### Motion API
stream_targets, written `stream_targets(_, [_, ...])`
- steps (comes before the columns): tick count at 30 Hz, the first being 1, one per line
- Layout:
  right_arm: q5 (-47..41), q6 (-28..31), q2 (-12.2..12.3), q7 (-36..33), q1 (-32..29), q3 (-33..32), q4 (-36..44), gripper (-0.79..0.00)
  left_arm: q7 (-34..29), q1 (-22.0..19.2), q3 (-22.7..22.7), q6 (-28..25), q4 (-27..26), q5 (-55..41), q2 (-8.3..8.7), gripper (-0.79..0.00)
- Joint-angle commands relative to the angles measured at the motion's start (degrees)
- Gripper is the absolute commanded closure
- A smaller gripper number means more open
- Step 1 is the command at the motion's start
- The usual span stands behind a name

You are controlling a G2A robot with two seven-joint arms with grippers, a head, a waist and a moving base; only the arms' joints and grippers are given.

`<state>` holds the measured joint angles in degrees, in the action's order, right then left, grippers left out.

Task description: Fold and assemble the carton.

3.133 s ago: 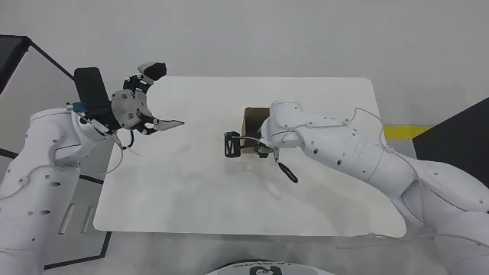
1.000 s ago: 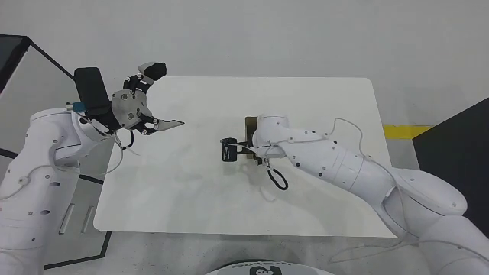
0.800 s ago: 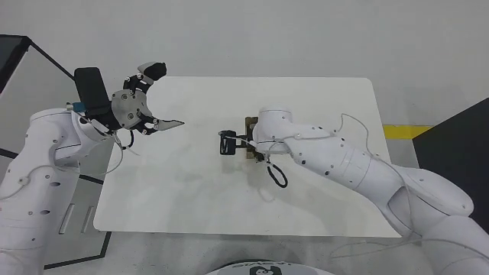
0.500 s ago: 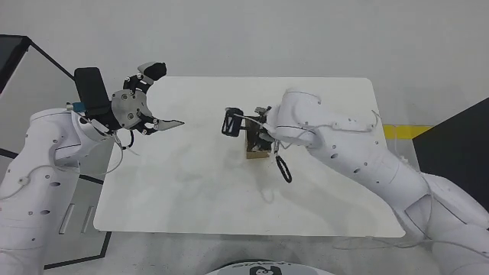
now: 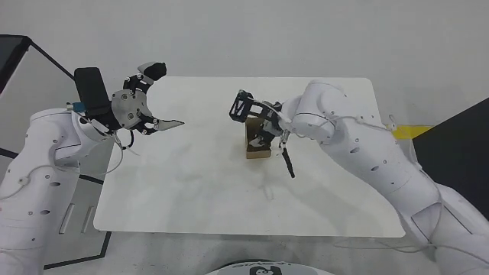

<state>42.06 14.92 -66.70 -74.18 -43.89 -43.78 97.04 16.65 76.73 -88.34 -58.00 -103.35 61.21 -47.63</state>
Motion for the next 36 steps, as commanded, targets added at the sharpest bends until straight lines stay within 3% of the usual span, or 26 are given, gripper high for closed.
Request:
stream_targets(1, [-8.82,-4.47,0.39,4.63,-2.70,-4.21,-0.77,-0.785,0.00,0.00,0.00,0.00,0.00,0.00,0.00,-0.785])
stream_targets(6, [-27.01,-6.34,1.37,9.41,-8.62,-12.89,-3.20,-0.785,0.00,0.00,0.00,0.00,0.00,0.00,0.00,-0.785])
stream_targets(12, [-42.44,-11.41,2.22,10.99,-15.35,-19.51,-4.35,-0.785,0.00,0.00,0.00,0.00,0.00,0.00,0.00,-0.785])
stream_targets(20, [-42.46,-11.31,2.21,11.33,-15.49,-19.52,-4.33,-0.785,-0.51,0.33,0.28,0.18,0.56,-0.31,-0.02,-0.785])
stream_targets(24, [-43.91,-8.25,2.69,12.03,-16.55,-21.89,-7.11,-0.785,-14.97,0.67,5.62,4.11,5.04,-18.06,-0.10,-0.785])
stream_targets(27, [-45.65,-5.30,3.40,9.57,-17.18,-24.81,-10.15,-0.785,-32.74,-1.12,8.96,12.88,3.46,-36.72,0.31,-0.785])
stream_targets(30, [-47.78,-3.52,3.85,7.82,-17.52,-26.80,-12.67,-0.785,-40.75,-2.49,9.58,20.69,2.77,-44.53,0.45,-0.785])
stream_targets(31, [-49.19,-2.71,3.95,6.99,-17.62,-27.31,-13.45,-0.785,-42.28,-2.99,9.71,22.61,2.46,-45.06,0.45,-0.585])
stream_targets(32, [-50.78,-2.10,4.04,6.29,-17.63,-27.84,-14.58,-0.570,-43.07,-3.75,9.71,23.76,1.71,-43.44,0.44,0.000])
stream_targets(33, [-52.01,-1.59,4.13,5.65,-17.44,-28.34,-15.72,0.000,-42.64,-5.06,9.58,22.26,-0.05,-39.15,0.43,0.000])
stream_targets(36, [-52.01,-1.59,4.13,5.65,-17.44,-28.34,-15.72,0.000,-42.64,-5.06,9.58,22.26,-0.05,-39.15,0.43,0.000])
